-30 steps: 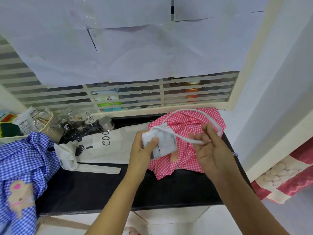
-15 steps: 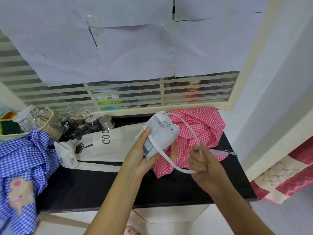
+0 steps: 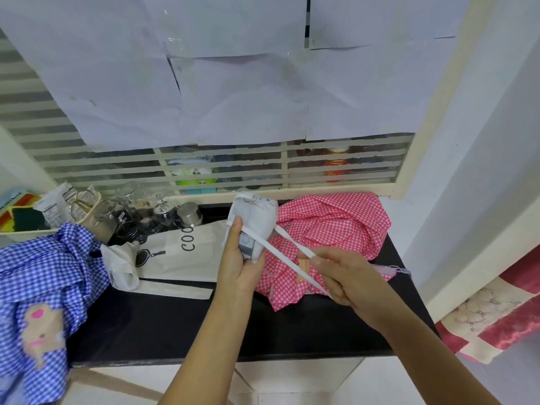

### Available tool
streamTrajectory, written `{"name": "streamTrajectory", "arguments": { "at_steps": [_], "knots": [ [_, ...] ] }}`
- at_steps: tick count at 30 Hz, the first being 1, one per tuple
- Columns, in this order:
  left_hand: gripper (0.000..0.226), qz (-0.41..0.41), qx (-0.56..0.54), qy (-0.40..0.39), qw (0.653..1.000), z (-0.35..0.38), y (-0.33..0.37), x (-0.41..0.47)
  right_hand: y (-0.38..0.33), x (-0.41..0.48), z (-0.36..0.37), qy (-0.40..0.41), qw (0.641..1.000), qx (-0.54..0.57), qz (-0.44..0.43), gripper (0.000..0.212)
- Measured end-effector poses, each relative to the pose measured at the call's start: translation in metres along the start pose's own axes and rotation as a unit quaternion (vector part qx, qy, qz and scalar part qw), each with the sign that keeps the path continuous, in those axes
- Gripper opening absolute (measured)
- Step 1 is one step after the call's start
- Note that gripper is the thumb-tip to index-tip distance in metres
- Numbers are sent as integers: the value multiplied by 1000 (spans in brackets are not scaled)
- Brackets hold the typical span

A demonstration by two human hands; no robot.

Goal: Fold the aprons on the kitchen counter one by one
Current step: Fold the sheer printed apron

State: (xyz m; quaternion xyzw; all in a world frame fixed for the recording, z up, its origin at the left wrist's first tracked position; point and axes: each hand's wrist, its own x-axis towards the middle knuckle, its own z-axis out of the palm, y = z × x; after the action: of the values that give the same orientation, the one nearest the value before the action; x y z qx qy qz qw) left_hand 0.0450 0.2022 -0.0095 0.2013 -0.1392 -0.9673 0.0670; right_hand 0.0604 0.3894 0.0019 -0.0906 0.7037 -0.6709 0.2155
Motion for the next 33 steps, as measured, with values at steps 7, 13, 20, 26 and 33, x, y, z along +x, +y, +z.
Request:
{"name": "streamTrajectory", "arguments": {
  "at_steps": [7,13,20,26,33],
  "knots": [
    [34,159,472,-28,867,-7,-3,-3,-26,-15,6,-56,932,-312,-175,24],
    [31,85,581,-178,790,-12,-4,-26,-41,5,-6,-49,995,2,-89,31],
    [47,133,637,-182,737,-12,-6,-34,-38,19,4,-108,992,-35,-62,27],
    [26,135,427,-29,893,8,7,-29,-23,24,1,-118,943,303,-72,23],
    [18,-42,200,-28,979,38,-4,-35,7,28,31,-84,913,390,-80,28]
  ]
}}
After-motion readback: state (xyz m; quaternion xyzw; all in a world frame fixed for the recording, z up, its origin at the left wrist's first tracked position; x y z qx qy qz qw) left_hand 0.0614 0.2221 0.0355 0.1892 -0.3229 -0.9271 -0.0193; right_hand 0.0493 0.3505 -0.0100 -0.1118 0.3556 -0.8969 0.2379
